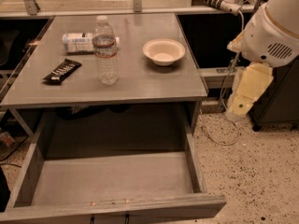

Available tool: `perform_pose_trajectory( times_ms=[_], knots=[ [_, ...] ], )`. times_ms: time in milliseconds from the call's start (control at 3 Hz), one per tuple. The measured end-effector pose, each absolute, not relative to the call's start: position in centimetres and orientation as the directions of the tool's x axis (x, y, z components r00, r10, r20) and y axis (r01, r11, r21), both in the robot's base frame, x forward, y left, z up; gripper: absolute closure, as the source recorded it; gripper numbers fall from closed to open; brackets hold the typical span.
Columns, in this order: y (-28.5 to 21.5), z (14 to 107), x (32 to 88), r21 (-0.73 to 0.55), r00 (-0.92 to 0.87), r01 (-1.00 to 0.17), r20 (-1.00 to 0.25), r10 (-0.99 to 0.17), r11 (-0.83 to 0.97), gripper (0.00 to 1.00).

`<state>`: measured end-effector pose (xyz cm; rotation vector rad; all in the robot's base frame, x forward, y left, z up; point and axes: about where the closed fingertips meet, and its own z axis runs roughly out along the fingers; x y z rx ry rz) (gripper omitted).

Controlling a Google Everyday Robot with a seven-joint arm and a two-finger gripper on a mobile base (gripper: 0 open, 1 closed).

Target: Place water bottle into top drawer

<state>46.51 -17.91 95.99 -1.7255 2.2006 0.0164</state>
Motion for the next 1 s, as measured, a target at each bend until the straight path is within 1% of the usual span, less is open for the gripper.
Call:
perform_pose_trajectory(
  times_ms=[333,667,1000],
  knots=[
    [-15.8,94.9,50.0,-0.124,-0.24,-0.943,-0.386,-0.891,0.308,0.0],
    [-13.4,94.7,54.3,-0.066,-0.262,-0.943,-0.462,-0.847,0.327,0.0],
    [-13.4,94.7,54.3,-0.066,-0.262,-0.943,-0.463,-0.847,0.327,0.0]
  ],
)
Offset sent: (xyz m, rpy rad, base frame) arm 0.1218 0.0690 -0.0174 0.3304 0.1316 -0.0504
